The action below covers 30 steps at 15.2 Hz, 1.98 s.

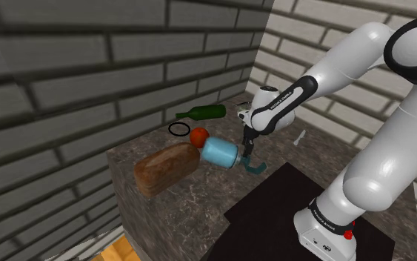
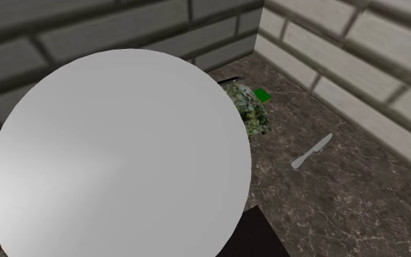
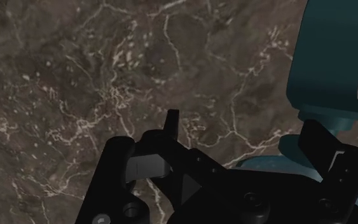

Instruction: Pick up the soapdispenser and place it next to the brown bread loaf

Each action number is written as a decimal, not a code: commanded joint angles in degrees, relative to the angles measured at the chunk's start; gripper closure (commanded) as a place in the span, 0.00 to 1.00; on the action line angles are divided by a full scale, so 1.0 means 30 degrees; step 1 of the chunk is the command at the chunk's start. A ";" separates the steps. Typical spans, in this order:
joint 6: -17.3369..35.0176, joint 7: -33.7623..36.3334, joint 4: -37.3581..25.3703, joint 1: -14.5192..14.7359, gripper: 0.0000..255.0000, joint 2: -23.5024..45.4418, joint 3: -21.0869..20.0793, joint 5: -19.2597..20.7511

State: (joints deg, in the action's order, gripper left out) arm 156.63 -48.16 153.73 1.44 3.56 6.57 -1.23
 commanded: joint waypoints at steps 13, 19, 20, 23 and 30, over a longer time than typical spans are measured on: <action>-0.1117 0.0195 0.0196 0.0156 1.00 -0.1029 -0.0032 0.0293; -0.2053 0.0358 0.0114 0.0137 0.00 -0.1902 -0.0026 0.0497; -0.2188 0.1829 0.0462 0.0372 0.00 -0.2354 -0.0384 0.1076; -0.2849 0.6033 0.1159 0.1041 0.00 -0.3444 -0.1718 0.2355; -0.2144 0.9041 0.1494 0.1369 0.00 -0.2747 -0.2789 0.3253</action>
State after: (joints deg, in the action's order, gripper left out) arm 149.21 -21.46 158.07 5.63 -5.52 -1.75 8.18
